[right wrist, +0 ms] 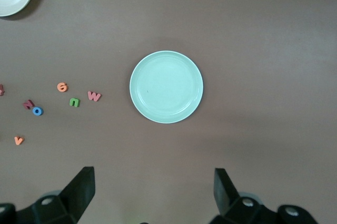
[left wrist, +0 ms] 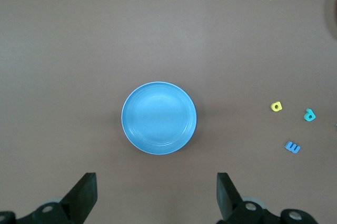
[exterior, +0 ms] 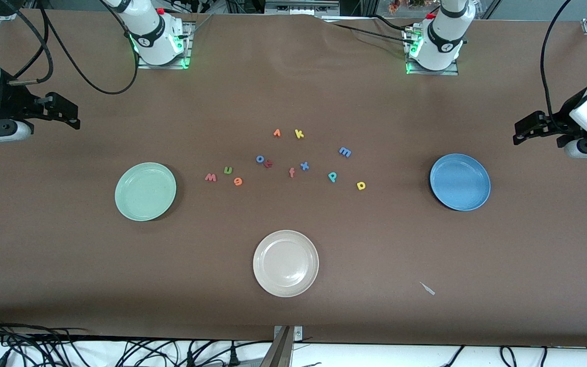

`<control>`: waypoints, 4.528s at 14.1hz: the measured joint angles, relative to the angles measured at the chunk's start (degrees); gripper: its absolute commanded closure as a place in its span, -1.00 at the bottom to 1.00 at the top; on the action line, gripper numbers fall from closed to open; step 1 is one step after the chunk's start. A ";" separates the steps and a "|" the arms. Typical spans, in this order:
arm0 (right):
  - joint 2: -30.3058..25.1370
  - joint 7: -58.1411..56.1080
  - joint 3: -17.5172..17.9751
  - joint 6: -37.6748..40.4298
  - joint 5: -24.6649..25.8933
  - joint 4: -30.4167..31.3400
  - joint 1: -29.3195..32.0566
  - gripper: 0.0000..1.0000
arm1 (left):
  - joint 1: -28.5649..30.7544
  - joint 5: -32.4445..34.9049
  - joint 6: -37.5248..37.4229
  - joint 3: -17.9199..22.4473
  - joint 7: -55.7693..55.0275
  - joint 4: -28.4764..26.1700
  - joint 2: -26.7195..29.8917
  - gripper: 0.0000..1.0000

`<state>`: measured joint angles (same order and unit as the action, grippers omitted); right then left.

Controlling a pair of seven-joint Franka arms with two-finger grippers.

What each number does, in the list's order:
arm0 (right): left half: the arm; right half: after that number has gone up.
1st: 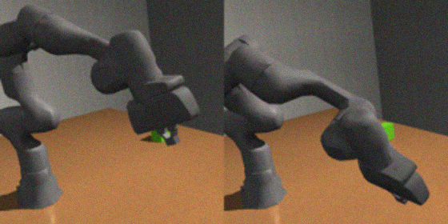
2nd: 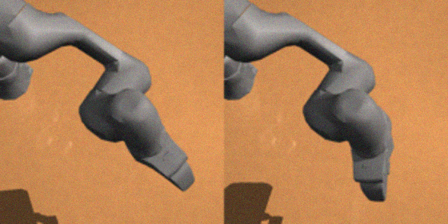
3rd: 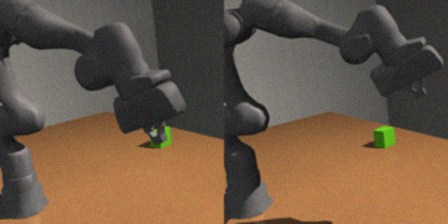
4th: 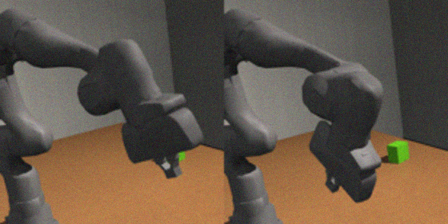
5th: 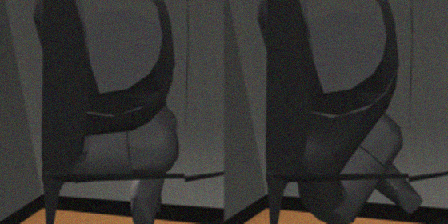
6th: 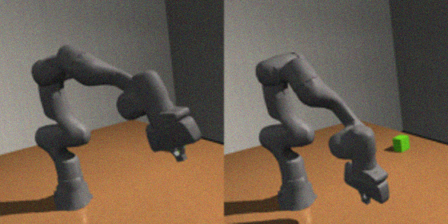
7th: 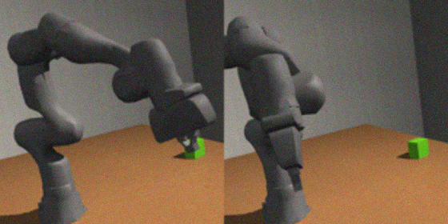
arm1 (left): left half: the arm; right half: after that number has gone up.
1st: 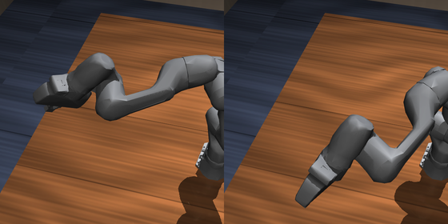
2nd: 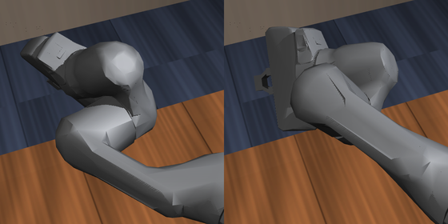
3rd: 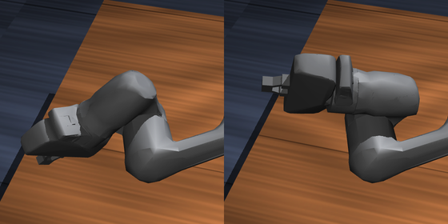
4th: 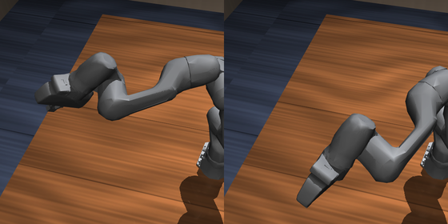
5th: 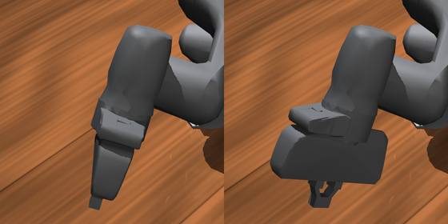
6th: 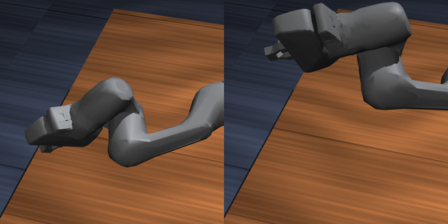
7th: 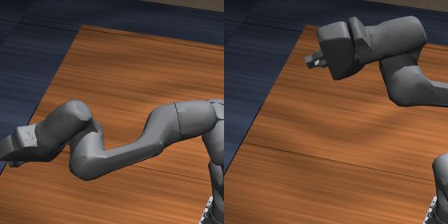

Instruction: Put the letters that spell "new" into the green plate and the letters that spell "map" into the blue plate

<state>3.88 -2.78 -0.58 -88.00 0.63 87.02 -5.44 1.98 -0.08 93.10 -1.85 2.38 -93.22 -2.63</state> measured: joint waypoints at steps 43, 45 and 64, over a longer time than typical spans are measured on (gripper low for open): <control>0.03 0.05 -0.04 0.29 0.00 0.75 0.03 -0.99 | 0.49 0.00 0.00 -0.40 0.01 -0.29 -0.24 -1.00; 0.03 0.05 -0.04 0.30 0.00 0.77 0.03 -0.99 | 0.49 0.00 0.00 -0.40 0.01 -0.29 -0.24 -1.00; 2.29 18.39 3.72 -19.17 -3.23 17.07 -5.07 -0.99 | -11.29 0.03 0.25 -2.25 -22.03 -1.13 -8.62 -1.00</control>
<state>6.16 15.61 3.15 -107.17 -2.61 104.09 -10.51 -9.31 -0.05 93.34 -4.09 -19.65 -94.35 -11.25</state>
